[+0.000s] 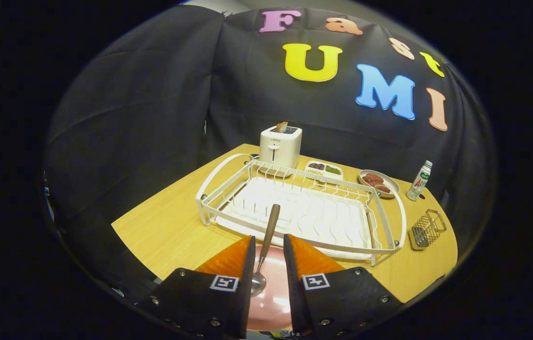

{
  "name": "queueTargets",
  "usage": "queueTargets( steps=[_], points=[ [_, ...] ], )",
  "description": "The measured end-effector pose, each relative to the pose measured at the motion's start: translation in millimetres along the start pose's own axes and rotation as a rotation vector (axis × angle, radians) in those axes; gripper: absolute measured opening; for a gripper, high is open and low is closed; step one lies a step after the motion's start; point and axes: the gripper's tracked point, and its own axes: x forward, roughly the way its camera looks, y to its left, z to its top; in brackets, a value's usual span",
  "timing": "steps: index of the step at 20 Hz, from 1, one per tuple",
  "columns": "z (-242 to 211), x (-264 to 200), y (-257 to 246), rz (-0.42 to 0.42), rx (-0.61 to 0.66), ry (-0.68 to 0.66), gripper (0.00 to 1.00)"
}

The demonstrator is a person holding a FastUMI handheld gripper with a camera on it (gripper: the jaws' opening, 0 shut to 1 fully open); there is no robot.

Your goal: Take the plate from the dish rack, then take the spoon from the basket and place it into the plate.

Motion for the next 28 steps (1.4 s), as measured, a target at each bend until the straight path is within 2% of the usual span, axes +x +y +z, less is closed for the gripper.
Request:
queueTargets(
  steps=[8,12,23,28],
  points=[
    [13.7,-4.5,-3.3,-0.006,0.0,-0.012,0.35],
    [33.9,-11.0,-21.3,-0.044,0.023,-0.043,0.35],
    [169.3,-53.5,-129.4,-0.212,0.075,-0.284,0.35],
    [207.3,-69.4,-190.3,-0.318,0.124,-0.333,0.35]
  ],
)
